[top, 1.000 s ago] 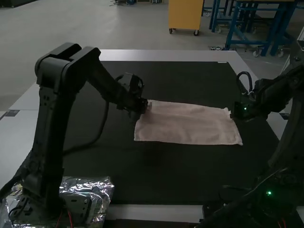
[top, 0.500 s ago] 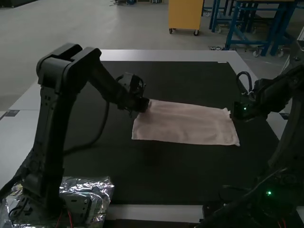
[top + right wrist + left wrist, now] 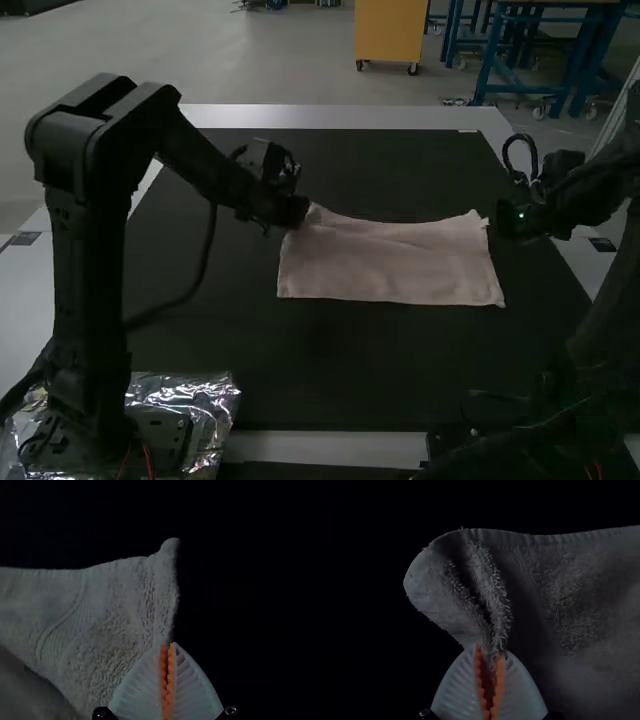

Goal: Fold the towel.

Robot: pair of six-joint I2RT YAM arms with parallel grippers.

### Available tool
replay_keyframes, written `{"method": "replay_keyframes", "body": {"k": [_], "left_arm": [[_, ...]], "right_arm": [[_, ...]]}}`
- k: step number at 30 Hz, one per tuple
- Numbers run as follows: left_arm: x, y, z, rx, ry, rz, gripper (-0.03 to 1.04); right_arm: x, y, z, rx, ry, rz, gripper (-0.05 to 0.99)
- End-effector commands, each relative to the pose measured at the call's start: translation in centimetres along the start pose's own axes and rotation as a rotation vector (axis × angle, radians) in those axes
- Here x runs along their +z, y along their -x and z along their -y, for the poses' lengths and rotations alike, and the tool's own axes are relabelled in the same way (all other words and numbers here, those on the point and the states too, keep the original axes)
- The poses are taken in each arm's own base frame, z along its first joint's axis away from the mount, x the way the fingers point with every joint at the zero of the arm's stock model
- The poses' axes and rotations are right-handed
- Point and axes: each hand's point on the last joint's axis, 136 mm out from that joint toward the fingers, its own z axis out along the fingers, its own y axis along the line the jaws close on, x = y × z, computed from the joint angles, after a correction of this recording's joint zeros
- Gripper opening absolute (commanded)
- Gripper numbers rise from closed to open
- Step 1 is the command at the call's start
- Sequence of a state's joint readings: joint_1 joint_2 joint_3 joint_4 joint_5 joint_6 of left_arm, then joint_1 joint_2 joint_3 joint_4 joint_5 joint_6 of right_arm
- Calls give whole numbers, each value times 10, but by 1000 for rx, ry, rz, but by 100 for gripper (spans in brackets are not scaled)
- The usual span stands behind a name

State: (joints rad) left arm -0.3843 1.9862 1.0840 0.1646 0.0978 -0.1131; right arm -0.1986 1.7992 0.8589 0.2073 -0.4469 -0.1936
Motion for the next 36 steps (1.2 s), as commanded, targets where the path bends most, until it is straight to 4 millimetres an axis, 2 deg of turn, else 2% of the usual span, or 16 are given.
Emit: {"method": "replay_keyframes", "body": {"k": [1,8,17,28,36], "left_arm": [[-13,-3,5,8,-9,-1,2],[-41,-17,9,11,-10,-12,2],[-82,-16,13,17,-9,25,2],[-99,-52,24,43,-27,-51,2],[-105,-79,43,76,-64,-84,2]], "right_arm": [[-9,7,-8,1,32,17,-3],[-27,3,-12,12,43,20,-3],[-46,-11,-18,24,54,15,-2],[-63,-38,-32,32,78,-25,-3],[-79,-54,-25,62,51,-37,-3]]}}
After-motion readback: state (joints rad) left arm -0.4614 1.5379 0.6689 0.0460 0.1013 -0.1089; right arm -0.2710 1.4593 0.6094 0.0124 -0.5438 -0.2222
